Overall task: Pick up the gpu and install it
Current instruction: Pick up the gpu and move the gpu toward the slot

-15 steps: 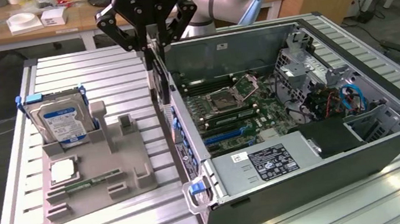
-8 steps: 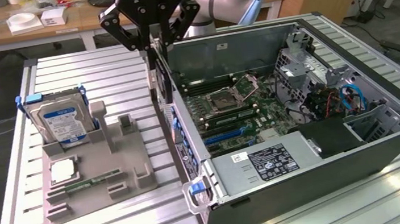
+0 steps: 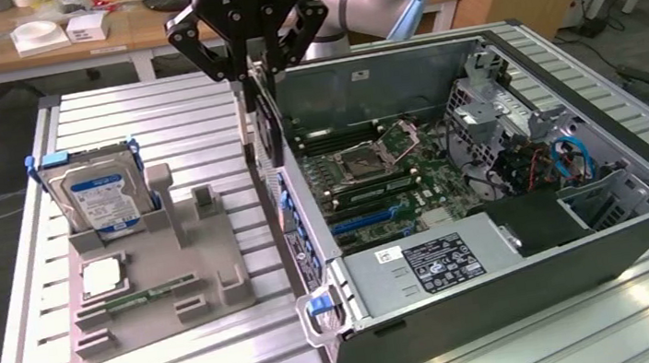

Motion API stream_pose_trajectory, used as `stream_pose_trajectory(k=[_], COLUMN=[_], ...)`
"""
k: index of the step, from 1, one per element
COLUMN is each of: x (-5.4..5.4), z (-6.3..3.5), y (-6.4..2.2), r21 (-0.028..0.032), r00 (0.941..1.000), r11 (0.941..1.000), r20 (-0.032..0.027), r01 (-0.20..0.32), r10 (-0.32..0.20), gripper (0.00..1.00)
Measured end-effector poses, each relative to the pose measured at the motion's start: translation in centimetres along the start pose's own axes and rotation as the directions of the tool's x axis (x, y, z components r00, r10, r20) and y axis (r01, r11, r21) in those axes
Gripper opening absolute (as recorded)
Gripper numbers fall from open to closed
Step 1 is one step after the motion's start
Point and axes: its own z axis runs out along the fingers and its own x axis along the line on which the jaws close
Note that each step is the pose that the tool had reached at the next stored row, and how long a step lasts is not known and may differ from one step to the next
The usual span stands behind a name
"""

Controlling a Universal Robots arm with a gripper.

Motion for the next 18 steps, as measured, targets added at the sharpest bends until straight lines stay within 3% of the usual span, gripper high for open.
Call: stream_pose_trajectory(k=[18], x=[-1.3], z=[0.02], y=[-0.03], r21=[0.0000], r00=[1.0000], r11=[1.0000], r20=[-0.0001], r01=[0.000], r10=[0.000], gripper=[0.26])
